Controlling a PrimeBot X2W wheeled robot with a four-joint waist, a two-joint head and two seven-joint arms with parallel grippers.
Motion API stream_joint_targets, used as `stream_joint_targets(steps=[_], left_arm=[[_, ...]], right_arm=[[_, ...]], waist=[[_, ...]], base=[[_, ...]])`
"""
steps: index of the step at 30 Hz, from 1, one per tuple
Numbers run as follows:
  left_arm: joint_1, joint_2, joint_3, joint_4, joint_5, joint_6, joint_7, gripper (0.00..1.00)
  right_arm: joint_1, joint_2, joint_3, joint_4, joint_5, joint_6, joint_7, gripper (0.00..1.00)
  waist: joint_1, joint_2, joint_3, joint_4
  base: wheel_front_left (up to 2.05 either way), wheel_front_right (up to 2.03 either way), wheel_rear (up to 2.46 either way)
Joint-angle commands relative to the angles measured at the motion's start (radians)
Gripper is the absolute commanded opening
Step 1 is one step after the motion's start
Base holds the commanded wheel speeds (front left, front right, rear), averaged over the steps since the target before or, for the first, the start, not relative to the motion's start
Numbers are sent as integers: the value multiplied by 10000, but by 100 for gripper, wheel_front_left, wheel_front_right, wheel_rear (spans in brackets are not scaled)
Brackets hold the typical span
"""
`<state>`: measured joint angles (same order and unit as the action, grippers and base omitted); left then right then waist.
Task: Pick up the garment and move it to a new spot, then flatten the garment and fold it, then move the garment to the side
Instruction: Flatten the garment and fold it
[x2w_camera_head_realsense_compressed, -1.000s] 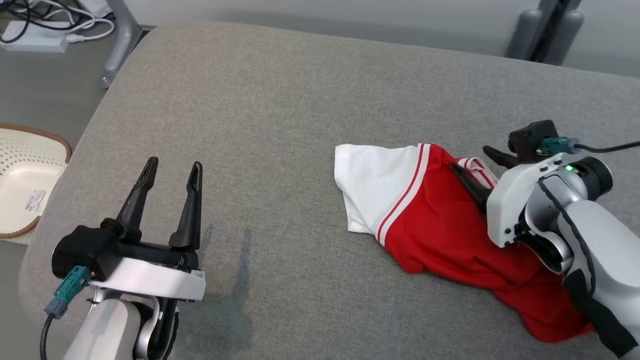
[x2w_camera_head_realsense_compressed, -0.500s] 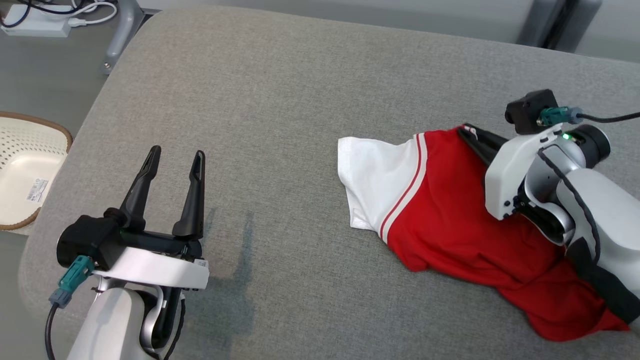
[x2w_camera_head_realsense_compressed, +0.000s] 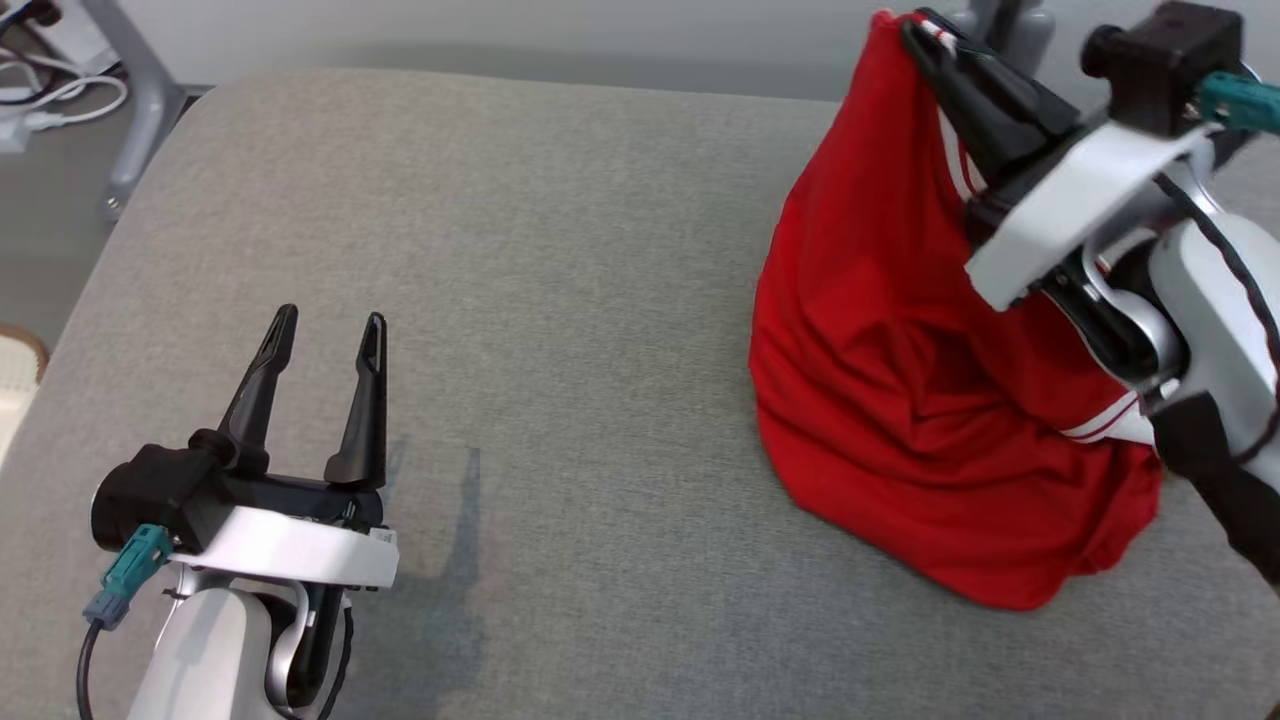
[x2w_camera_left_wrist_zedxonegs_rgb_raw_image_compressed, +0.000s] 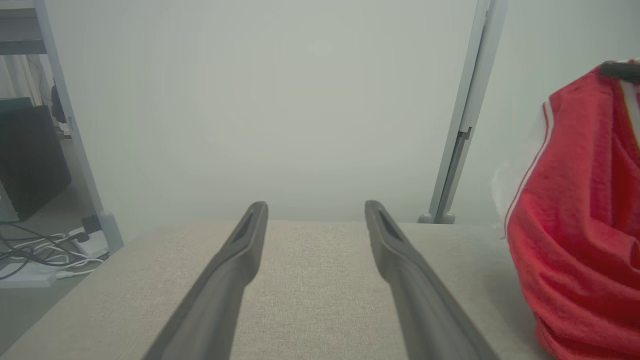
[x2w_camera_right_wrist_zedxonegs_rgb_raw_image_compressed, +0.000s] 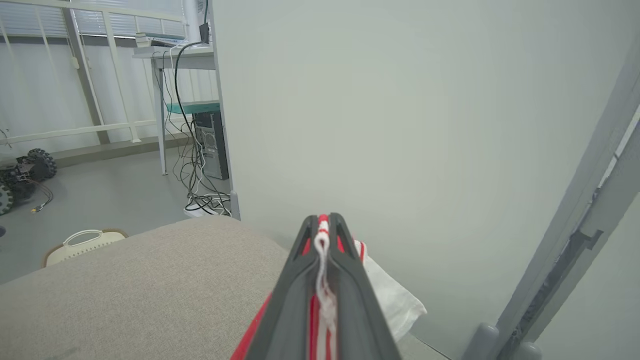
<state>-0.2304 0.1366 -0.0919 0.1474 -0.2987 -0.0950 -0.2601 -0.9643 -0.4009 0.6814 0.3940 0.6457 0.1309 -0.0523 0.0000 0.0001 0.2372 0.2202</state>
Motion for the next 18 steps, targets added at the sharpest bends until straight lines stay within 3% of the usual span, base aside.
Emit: stream_joint_targets(steps=[1, 9, 18], left_arm=[[94, -13, 69, 14, 67, -45, -28, 100], [357, 22, 269, -33, 201, -28, -29, 100], [623, 170, 404, -93, 143, 28, -29, 100]], right_arm=[[711, -55, -388, -238, -138, -2, -56, 0], [4776, 194, -3325, -1657, -741, -1, 158, 0], [8616, 1352, -5701, -2631, -1026, -1, 335, 0]], waist=[[0, -1, -141, -308], [0, -1, -202, -1212], [0, -1, -199, -1811]], base=[[0, 0, 0], [0, 0, 0], [0, 0, 0]])
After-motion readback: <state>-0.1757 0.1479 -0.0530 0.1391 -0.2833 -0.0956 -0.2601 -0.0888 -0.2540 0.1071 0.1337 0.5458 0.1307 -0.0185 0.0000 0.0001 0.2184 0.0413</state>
